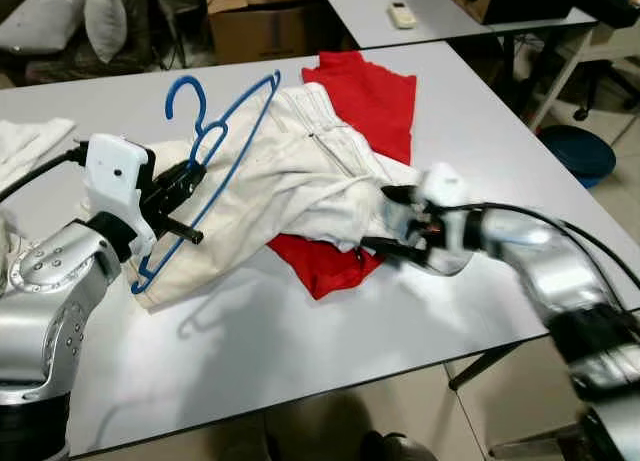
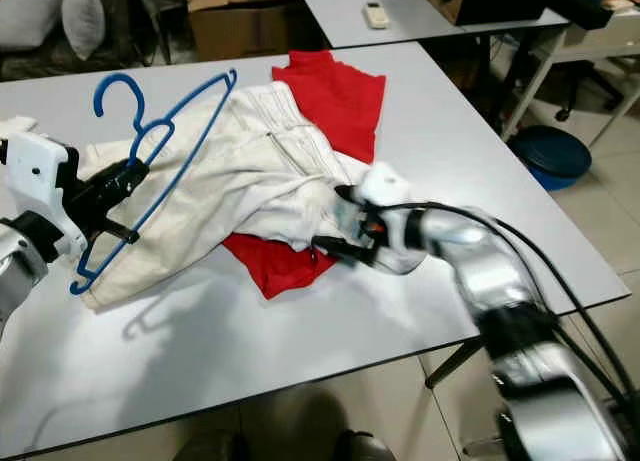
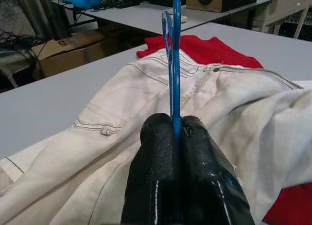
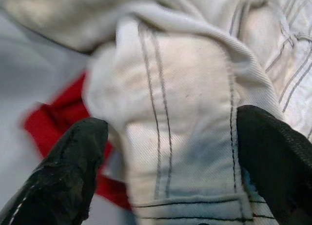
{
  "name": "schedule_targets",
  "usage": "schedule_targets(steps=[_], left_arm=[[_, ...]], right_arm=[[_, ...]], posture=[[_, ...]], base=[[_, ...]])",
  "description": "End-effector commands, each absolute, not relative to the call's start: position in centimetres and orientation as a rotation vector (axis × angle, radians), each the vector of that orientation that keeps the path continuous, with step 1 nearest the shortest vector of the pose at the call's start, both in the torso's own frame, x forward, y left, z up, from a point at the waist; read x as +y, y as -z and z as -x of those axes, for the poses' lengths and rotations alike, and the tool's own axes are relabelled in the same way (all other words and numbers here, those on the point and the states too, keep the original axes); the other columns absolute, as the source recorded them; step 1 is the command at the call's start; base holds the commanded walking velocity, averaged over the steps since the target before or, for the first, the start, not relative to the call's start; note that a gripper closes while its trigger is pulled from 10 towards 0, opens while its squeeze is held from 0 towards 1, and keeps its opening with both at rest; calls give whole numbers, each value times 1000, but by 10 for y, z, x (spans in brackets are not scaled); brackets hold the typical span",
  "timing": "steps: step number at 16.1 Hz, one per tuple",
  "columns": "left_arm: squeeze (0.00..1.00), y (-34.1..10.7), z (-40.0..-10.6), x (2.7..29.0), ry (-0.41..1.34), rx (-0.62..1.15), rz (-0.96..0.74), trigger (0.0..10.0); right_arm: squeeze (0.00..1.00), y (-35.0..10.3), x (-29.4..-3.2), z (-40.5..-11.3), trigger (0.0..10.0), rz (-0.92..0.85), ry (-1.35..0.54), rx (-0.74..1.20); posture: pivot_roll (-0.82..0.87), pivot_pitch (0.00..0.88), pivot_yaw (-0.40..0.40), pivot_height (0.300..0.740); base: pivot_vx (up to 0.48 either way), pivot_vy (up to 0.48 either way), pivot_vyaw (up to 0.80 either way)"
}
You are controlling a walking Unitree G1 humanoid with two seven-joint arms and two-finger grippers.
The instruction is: Hang hanger
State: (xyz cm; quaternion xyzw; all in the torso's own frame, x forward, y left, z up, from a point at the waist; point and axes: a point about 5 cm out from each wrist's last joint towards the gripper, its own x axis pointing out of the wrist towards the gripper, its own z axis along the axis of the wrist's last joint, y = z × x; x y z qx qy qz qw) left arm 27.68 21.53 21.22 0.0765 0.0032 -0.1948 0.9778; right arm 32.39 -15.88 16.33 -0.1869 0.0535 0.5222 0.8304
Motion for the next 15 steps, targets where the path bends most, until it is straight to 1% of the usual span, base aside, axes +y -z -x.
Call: schedule_targets(steps=[1,3,4,5,6,7,8,9,10,11,12,13,15], left_arm=[[0,-215,-279,213,400,-6,-147,10000],[0,-213,-283,207,424,-7,-138,10000],[0,-212,-285,204,428,-9,-131,10000],[0,-210,-289,197,423,-7,-112,10000],[0,-209,-290,196,414,-6,-106,10000],[0,-206,-291,192,359,-11,-84,10000],[0,-205,-289,186,337,-17,-69,10000],[0,-206,-285,176,326,-46,-58,10000],[0,-205,-282,171,327,-45,-69,10000],[0,-201,-277,161,347,-31,-67,10000],[0,-198,-276,156,360,-24,-58,10000],[0,-196,-279,154,360,-24,-55,10000],[0,-192,-283,151,355,-23,-73,10000]], right_arm=[[0,-176,-160,-312,10000,346,-1173,77],[0,-185,-168,-288,10000,325,-1220,62],[0,-189,-172,-282,10000,312,-1205,49],[0,-201,-184,-267,10000,284,-1096,0],[0,-205,-188,-264,10000,273,-1048,-14],[0,-213,-197,-258,10000,208,-876,-53],[0,-215,-200,-253,10000,159,-754,-69],[0,-214,-202,-243,10000,143,-566,-87],[0,-209,-200,-240,10000,121,-492,-70],[0,-192,-195,-236,10000,67,-306,2],[0,-181,-188,-234,10000,23,-189,47],[0,-178,-179,-235,10000,-18,-175,39],[0,-177,-165,-240,10000,16,-164,14]], posture=[[71,59,37,740],[54,40,52,740],[46,30,56,740],[37,18,60,740],[31,10,63,740],[17,0,68,740],[7,0,75,740],[7,0,75,740],[-3,0,87,740],[-10,0,92,740],[-5,0,93,740],[-9,0,93,740],[-13,0,88,740]], base=[[0,0,0],[0,0,0],[0,0,0],[0,0,0],[0,0,0],[0,0,0],[0,0,0],[0,0,0],[0,0,0],[0,0,0],[0,0,0],[0,270,0],[0,306,0]])
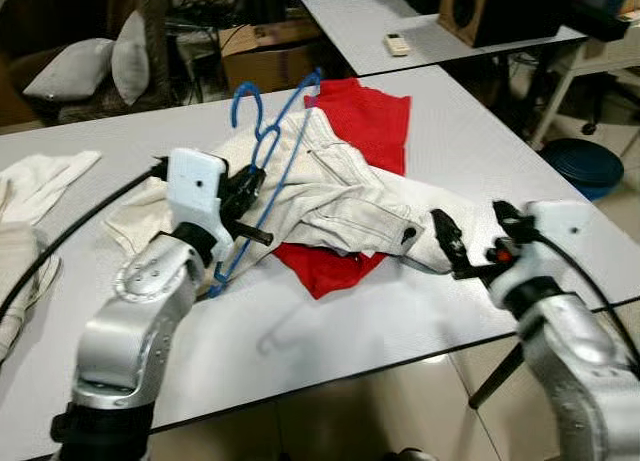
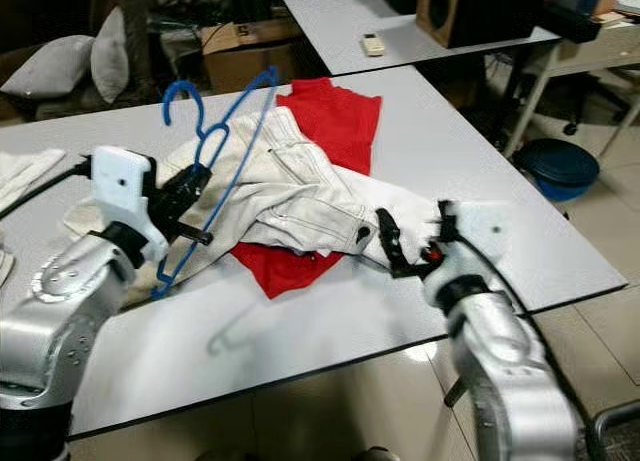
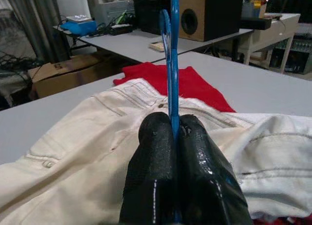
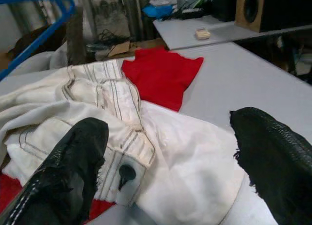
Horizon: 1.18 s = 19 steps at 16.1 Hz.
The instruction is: Hang hanger
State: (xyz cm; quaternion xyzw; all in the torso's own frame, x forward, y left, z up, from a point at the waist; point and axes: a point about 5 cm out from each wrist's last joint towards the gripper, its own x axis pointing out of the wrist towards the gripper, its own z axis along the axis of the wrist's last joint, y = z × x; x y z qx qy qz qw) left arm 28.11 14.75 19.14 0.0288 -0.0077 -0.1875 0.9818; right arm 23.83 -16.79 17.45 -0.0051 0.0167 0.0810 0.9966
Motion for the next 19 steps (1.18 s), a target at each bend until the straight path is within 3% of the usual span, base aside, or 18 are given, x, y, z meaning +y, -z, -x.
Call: schedule_targets(steps=[1,7,11,19], left_arm=[[0,-192,-283,149,351,-23,-76,10000],[0,-184,-283,149,369,-4,-118,10000],[0,-182,-283,149,356,-1,-115,10000],[0,-174,-280,143,388,38,-97,10000]], right_arm=[[0,-175,-157,-239,10000,-6,-192,29],[0,-204,-145,-244,10000,-63,-329,-137],[0,-194,-141,-238,10000,-39,-374,-104],[0,-170,-143,-230,10000,-93,-291,-20]], posture=[[-10,0,73,740],[-11,0,59,740],[-6,0,54,740],[-16,0,82,740]], base=[[0,307,0],[0,314,0],[0,315,0],[0,314,0]])
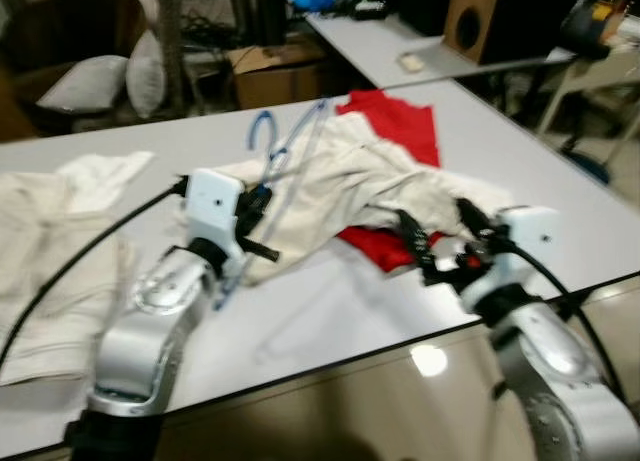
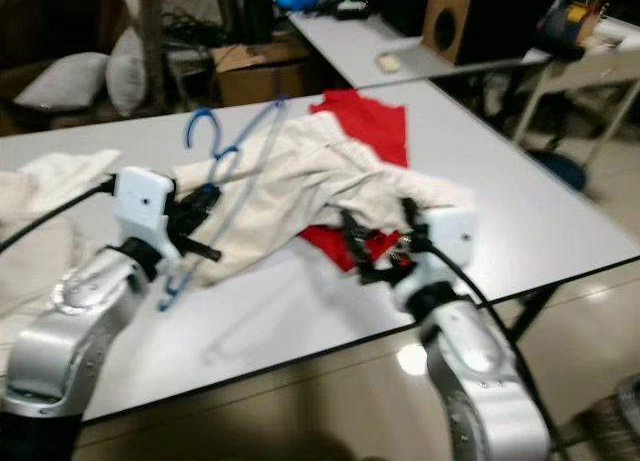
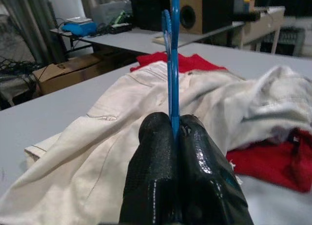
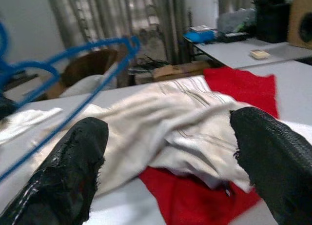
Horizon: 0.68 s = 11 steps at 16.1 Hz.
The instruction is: Hang hanger
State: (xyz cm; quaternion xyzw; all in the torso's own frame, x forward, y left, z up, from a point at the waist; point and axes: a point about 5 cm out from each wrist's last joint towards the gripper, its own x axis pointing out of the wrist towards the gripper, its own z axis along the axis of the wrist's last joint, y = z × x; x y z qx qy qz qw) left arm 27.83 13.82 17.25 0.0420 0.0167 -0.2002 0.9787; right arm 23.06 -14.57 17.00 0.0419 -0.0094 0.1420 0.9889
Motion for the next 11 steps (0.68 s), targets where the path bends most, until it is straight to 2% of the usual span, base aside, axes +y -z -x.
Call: schedule_targets(steps=[1,5,10,11], left_arm=[[0,-173,-281,143,385,44,-90,10000],[0,-165,-281,135,443,81,-103,10000],[0,-166,-282,135,457,78,-114,10000],[0,-166,-282,134,464,71,-123,10000]], right_arm=[[0,-170,-143,-230,10000,-95,-286,-19],[0,-167,-144,-227,10000,-91,-267,-10],[0,-167,-147,-228,10000,-84,-256,-11],[0,-167,-147,-228,10000,-83,-255,-10]], posture=[[-16,0,82,740],[-26,0,99,740],[-25,0,100,740],[-26,0,99,740]], base=[[0,292,0],[0,0,0],[-273,0,0],[0,0,0]])
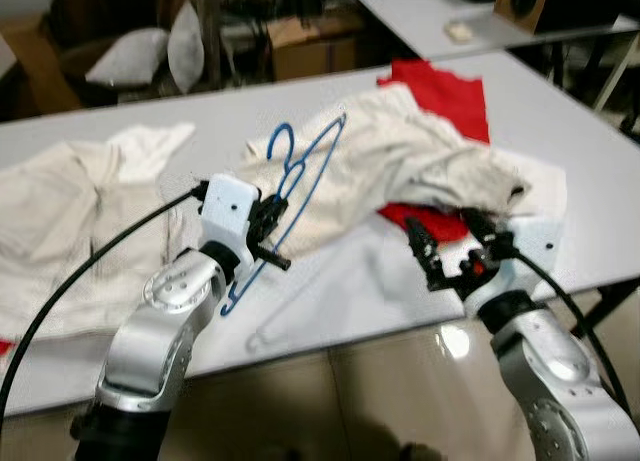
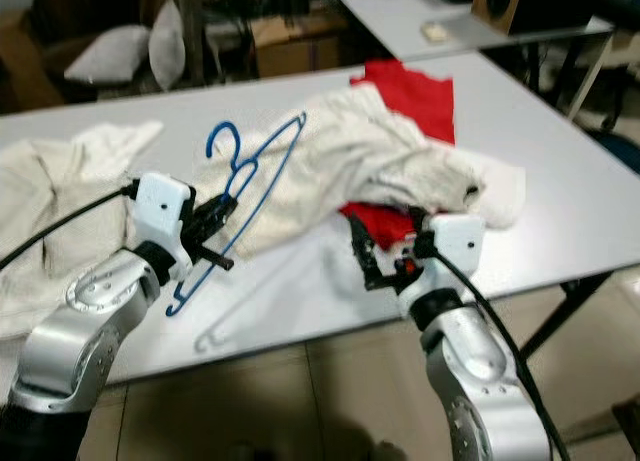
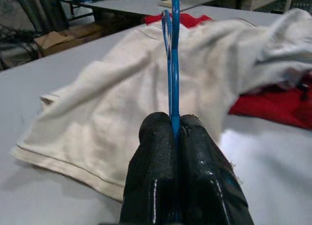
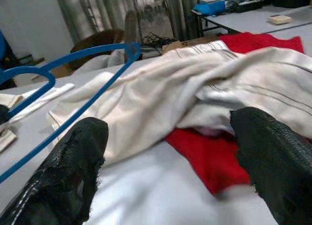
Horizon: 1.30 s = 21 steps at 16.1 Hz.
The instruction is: Hang hanger
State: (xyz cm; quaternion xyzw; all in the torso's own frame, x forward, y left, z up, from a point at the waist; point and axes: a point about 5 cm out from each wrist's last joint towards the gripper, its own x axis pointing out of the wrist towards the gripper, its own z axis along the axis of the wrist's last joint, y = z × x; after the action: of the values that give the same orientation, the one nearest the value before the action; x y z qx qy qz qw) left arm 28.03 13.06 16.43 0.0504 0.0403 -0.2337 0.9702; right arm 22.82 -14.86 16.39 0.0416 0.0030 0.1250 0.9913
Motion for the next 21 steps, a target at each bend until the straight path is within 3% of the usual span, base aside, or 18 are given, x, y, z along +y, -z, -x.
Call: schedule_targets(steps=[1,4,12,14,19,21], left_arm=[[0,-166,-282,134,464,71,-121,10000],[0,-166,-280,132,474,68,-109,10000],[0,-169,-277,144,485,55,-135,10000],[0,-170,-277,145,507,33,-232,10000],[0,-169,-283,148,503,33,-233,10000],[0,-167,-284,146,623,48,-329,10000]], right_arm=[[0,-167,-147,-228,10000,-82,-255,-10],[0,-165,-148,-227,10000,-82,-250,-3],[0,-161,-147,-228,10000,-89,-287,-4],[0,-162,-147,-229,10000,-92,-300,-12],[0,-166,-147,-230,10000,-81,-323,-34],[0,-176,-149,-233,10000,39,-442,-76]], posture=[[-25,0,98,740],[-24,0,93,740],[-11,0,69,740],[-9,0,62,740],[-22,0,60,740],[-24,0,55,740]], base=[[0,0,0],[0,82,0],[0,448,-322],[0,-240,0],[0,-384,0],[0,0,0]])
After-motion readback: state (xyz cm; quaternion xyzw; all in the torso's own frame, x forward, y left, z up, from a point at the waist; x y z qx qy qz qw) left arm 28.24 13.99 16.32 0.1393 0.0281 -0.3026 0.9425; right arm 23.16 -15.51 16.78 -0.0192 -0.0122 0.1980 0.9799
